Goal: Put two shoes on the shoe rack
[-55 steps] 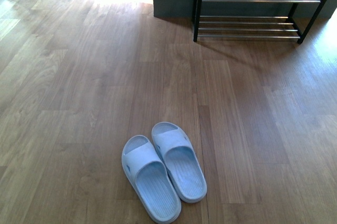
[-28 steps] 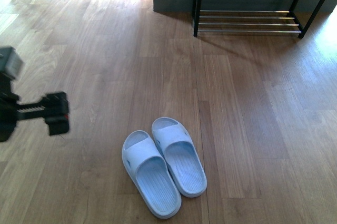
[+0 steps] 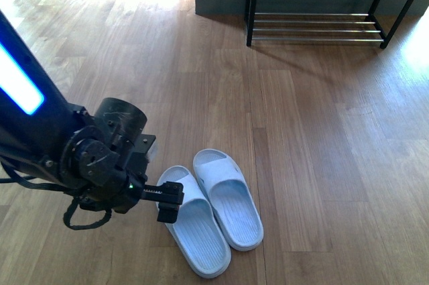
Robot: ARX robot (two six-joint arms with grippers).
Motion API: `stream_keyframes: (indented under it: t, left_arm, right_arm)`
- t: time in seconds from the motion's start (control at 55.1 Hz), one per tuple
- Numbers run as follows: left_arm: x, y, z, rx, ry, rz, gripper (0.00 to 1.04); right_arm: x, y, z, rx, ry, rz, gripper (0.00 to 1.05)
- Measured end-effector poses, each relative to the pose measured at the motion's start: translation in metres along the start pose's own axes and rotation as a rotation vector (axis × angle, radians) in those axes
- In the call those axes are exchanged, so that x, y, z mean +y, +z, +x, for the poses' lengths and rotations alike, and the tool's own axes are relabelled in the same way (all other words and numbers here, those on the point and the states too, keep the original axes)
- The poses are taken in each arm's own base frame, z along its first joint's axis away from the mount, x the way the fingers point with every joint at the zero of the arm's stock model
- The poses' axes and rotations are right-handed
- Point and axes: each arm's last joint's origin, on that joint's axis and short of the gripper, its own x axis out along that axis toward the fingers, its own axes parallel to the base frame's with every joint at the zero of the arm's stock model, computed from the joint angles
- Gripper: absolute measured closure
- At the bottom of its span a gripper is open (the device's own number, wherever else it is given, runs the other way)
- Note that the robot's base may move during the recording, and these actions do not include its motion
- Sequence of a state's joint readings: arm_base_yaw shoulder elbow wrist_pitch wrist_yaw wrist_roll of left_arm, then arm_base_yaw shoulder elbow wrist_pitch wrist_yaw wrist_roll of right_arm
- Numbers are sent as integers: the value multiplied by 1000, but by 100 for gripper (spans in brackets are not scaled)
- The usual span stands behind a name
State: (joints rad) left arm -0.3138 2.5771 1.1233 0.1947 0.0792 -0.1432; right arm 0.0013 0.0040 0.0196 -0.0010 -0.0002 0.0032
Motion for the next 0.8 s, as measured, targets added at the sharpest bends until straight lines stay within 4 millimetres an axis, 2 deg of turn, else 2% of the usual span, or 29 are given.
stream_keyframes:
  t: [0.163,0.381,0.799]
  left_arm:
    - [-7,3,26,58,-12,44,9]
    - [-18,9,49,77,-41,77,9]
    - [-15,4,74,99,23,104,9]
  right_arm:
    - [0,0,0,0,0,0,9]
    - [0,0,0,0,0,0,9]
    - [0,0,0,0,0,0,9]
